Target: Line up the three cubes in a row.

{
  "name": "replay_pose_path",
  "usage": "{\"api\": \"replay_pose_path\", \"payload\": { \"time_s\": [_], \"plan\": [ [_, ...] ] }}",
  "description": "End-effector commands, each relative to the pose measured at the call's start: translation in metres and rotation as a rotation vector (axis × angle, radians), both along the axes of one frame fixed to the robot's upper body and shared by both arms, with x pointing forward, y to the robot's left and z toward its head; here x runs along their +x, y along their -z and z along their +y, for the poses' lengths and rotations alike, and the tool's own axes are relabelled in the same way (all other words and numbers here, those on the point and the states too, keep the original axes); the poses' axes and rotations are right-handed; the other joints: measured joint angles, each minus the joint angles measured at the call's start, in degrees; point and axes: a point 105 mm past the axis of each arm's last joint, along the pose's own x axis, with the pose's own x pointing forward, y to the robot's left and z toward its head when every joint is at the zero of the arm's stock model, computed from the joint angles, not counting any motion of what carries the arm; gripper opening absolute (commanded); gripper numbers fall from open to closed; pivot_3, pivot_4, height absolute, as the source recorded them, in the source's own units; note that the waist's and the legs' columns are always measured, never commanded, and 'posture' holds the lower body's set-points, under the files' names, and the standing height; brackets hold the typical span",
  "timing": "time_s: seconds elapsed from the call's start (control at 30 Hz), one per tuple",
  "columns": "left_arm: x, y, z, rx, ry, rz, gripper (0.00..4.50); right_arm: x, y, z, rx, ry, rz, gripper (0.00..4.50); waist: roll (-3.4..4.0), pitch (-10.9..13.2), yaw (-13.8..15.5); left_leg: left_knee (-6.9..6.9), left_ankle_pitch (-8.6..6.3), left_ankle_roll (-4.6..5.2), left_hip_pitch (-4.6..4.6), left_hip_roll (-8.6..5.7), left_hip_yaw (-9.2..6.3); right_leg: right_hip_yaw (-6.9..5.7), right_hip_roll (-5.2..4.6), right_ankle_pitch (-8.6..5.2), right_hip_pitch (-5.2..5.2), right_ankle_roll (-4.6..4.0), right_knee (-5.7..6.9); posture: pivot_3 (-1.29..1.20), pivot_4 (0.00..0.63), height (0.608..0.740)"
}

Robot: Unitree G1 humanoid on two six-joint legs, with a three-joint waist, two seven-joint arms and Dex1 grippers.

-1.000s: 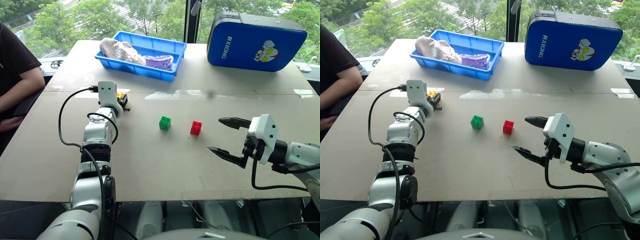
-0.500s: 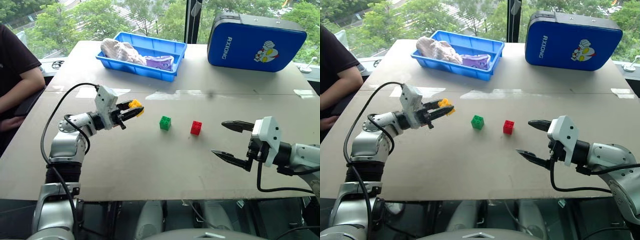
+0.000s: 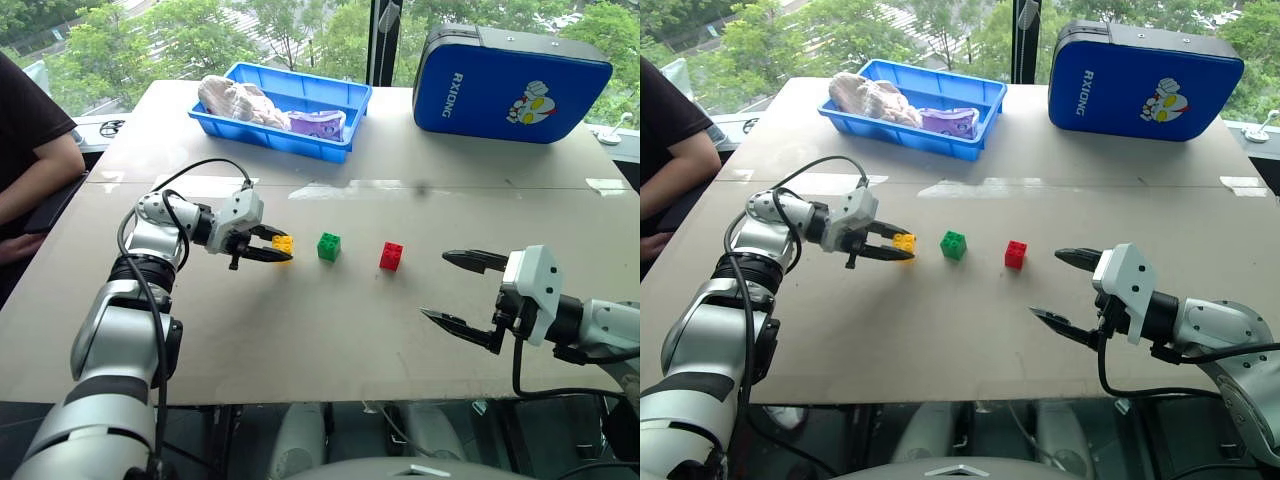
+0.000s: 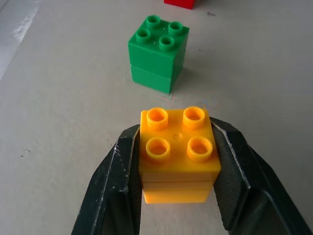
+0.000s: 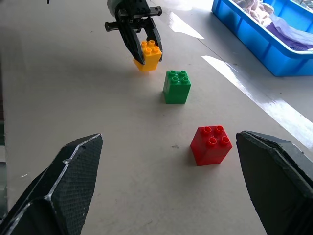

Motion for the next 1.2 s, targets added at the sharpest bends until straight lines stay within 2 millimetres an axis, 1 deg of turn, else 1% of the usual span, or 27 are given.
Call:
{"api": "replay_pose_path", "payload": {
  "time_s": [0.03,0.2,0.4,0.87,0.9,0.93,0.97,1.1,1.2],
  "plan": [
    [0.005,-0.013,0.001,0.005,0.013,-0.065,1.31,-0.003,-0.012,-0.002,-0.004,0.001,-0.067,4.5,0.0,0.0,0.0,0.01,0.0,0.0,0.0,0.0,0.0,0.0,0.0,-0.01,0.01,-0.02,0.0,0.0,0.15,0.74],
    [0.007,-0.016,0.001,0.001,0.007,-0.085,1.31,-0.003,-0.013,-0.006,-0.017,0.004,-0.069,4.5,0.0,0.0,0.0,0.02,0.0,0.0,0.01,0.03,-0.01,0.03,-0.02,-0.02,0.01,-0.04,0.0,0.0,0.15,0.74],
    [0.012,-0.014,0.004,0.004,-0.041,-0.108,1.31,0.0,-0.014,-0.005,-0.022,0.006,-0.079,4.5,0.0,0.0,-0.01,0.02,0.0,0.0,0.0,0.02,-0.02,0.02,-0.02,0.02,0.01,0.02,0.0,0.0,0.15,0.74],
    [0.014,-0.01,0.006,-0.034,-0.092,-0.074,1.31,0.001,-0.015,-0.006,-0.028,0.008,-0.079,4.5,0.0,0.0,-0.02,0.02,0.0,0.0,0.0,0.03,-0.01,0.02,-0.02,0.04,0.01,0.05,0.01,0.0,0.15,0.74],
    [0.014,-0.009,0.006,-0.035,-0.096,-0.067,2.32,0.001,-0.015,-0.006,-0.028,0.008,-0.079,4.5,0.0,0.0,-0.02,0.02,0.0,0.0,0.0,0.03,-0.01,0.02,-0.02,0.04,0.01,0.05,0.01,0.0,0.15,0.74],
    [0.014,-0.008,0.007,-0.032,-0.103,-0.072,2.32,0.0,-0.015,-0.006,-0.029,0.008,-0.079,4.5,0.0,0.0,-0.02,0.02,0.0,0.0,0.0,0.03,-0.01,0.02,-0.02,0.04,0.01,0.05,0.01,0.0,0.15,0.74],
    [0.015,-0.008,0.007,-0.033,-0.109,-0.072,2.56,0.0,-0.015,-0.006,-0.029,0.009,-0.079,4.5,0.0,0.0,-0.02,0.02,0.0,0.0,0.0,0.02,-0.01,0.02,-0.02,0.04,0.01,0.06,0.01,0.0,0.15,0.74],
    [0.016,-0.006,0.011,-0.039,-0.142,-0.07,4.42,0.0,-0.015,-0.007,-0.03,0.01,-0.077,4.5,0.0,0.0,-0.02,0.02,0.0,0.0,0.0,0.02,-0.01,0.02,-0.02,0.05,0.01,0.07,0.01,0.0,0.15,0.74],
    [0.014,-0.008,0.015,-0.054,-0.15,-0.072,4.47,0.0,-0.015,-0.007,-0.031,0.01,-0.073,4.5,0.0,0.0,-0.02,0.02,0.0,0.0,0.0,0.03,-0.01,0.02,-0.02,0.05,0.01,0.08,0.01,0.0,0.15,0.74]
  ]
}}
